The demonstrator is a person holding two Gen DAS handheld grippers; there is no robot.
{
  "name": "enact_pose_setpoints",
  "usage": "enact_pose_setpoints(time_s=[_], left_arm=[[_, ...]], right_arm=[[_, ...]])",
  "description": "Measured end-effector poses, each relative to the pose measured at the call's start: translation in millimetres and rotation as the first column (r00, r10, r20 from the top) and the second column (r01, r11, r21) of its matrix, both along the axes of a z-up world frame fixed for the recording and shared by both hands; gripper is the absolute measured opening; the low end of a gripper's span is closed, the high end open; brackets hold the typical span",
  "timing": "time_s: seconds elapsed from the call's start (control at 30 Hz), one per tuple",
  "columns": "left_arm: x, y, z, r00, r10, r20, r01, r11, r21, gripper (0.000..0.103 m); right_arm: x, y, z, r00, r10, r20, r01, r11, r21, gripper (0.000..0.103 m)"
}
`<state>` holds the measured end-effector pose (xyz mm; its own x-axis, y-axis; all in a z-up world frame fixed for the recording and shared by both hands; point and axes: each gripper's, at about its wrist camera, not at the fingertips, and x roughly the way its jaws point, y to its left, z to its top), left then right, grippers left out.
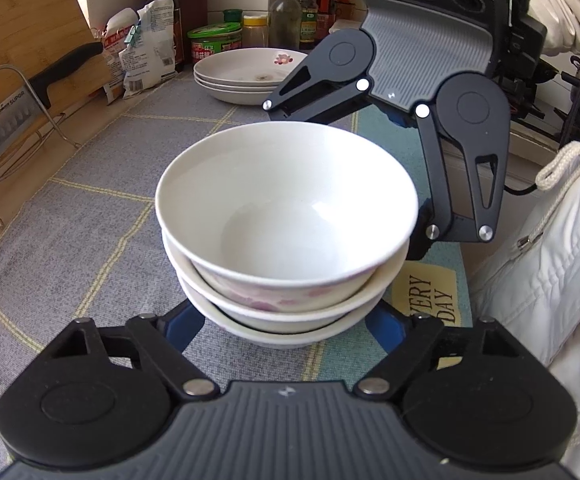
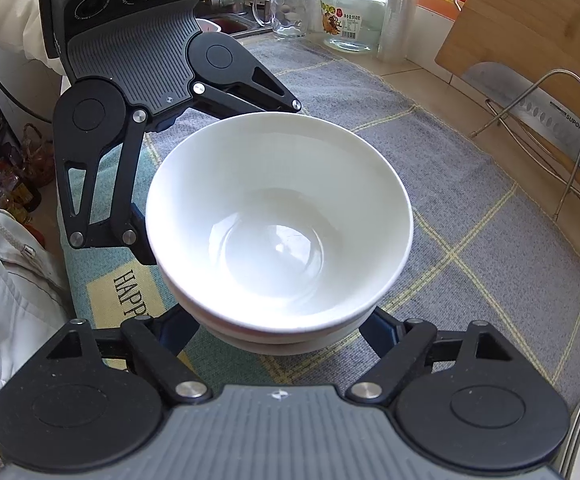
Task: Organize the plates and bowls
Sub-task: 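Clamp the three-bowl stack between both grippers and lift it, then carry the bowl stack with both grippers over the flowered plate stack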
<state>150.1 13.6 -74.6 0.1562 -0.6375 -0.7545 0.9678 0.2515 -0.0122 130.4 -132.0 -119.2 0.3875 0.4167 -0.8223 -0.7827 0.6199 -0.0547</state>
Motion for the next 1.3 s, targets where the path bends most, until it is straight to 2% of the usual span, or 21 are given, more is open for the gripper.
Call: enact_pose_setpoints(time_s=[0.83,1.3], left_arm=[[0.7,-8.7,2.9,1.000,-0.014,-0.003,0.014,1.000,0.014,0.086],[2.6,-58.0,26.6,0.999,0.022,0.030,-0.023,1.000,0.013,0.086]], right_arm=[[-3.3,-0.8,4.4,1.000,-0.009,-0.007,0.009,1.000,-0.009,0.088],[-4.0,-55.2,33.7,1.000,0.025,0.006,-0.025,1.000,-0.007,0.088]])
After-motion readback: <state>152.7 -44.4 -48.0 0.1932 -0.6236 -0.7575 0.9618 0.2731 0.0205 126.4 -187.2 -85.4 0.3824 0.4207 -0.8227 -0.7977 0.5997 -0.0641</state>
